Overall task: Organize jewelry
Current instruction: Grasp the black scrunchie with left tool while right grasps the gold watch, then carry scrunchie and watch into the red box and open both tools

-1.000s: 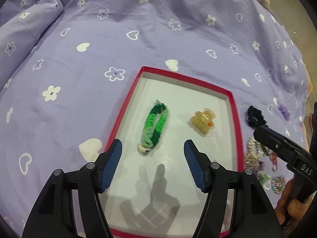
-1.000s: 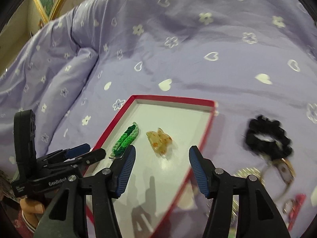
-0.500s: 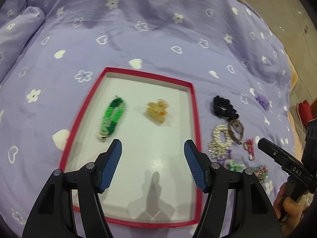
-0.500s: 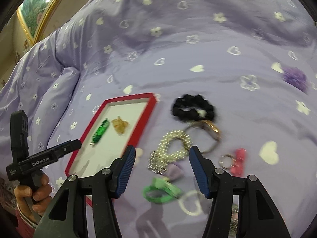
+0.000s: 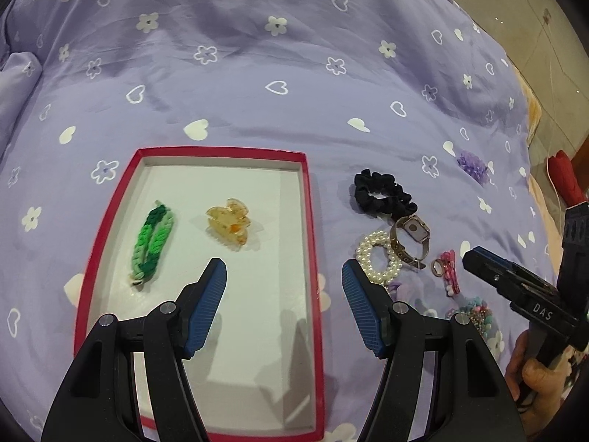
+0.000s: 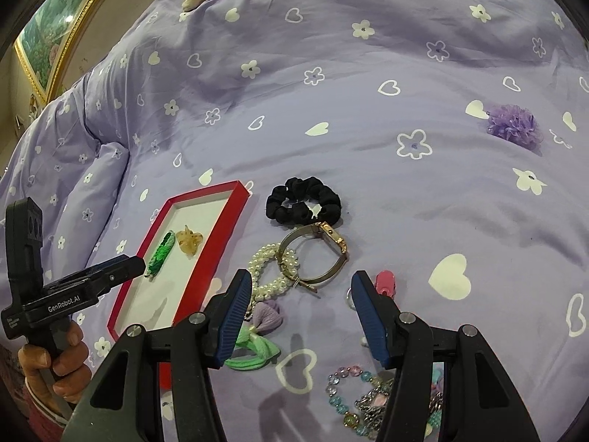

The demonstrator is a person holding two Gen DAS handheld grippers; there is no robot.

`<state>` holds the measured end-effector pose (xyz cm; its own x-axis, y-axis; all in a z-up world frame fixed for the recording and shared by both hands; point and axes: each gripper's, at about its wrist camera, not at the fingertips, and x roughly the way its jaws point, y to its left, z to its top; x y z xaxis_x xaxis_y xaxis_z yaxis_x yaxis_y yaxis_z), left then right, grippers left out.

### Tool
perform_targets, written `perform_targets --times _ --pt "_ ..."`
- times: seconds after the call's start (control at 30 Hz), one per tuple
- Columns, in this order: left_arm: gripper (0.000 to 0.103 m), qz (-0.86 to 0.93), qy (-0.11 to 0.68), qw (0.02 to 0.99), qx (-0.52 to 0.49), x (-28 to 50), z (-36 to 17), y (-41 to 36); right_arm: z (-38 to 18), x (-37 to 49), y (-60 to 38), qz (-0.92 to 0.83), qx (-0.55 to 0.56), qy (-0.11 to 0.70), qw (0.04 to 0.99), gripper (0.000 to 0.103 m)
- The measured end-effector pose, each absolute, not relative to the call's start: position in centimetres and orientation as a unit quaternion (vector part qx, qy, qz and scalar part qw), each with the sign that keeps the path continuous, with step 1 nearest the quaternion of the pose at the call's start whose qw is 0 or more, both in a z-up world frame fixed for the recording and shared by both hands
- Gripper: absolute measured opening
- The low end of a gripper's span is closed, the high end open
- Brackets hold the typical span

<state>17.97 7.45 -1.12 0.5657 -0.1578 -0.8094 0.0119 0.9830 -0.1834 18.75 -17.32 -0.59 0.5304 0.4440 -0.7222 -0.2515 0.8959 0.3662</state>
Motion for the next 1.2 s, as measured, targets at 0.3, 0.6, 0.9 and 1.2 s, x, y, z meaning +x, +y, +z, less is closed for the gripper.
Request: perform_targets --times 0.3,0.6,0.9,1.2 --pt "0.065 -0.070 0.473 0.877 -0.053 22.0 -1.8 4.6 -2.7 21.5 -16.9 0.191 0.086 0.453 0.867 0.057" --pt "0.065 -0.089 0.490 0.867 -0.025 28.0 -3.7 1.1 -6.1 25.0 -15.9 0.188 0.060 0.484 0.852 0.016" --pt "0.033 -0.112 0.520 0.847 0.008 32.1 -6.4 -2.9 -5.5 24.0 -19.8 0.166 0.108 0.470 0.860 0.010" --pt "0.007 -0.143 0.507 0.850 0.006 30.3 -5.4 -3.4 -4.4 23.1 -22.2 0.147 0.121 0.455 0.870 0.009"
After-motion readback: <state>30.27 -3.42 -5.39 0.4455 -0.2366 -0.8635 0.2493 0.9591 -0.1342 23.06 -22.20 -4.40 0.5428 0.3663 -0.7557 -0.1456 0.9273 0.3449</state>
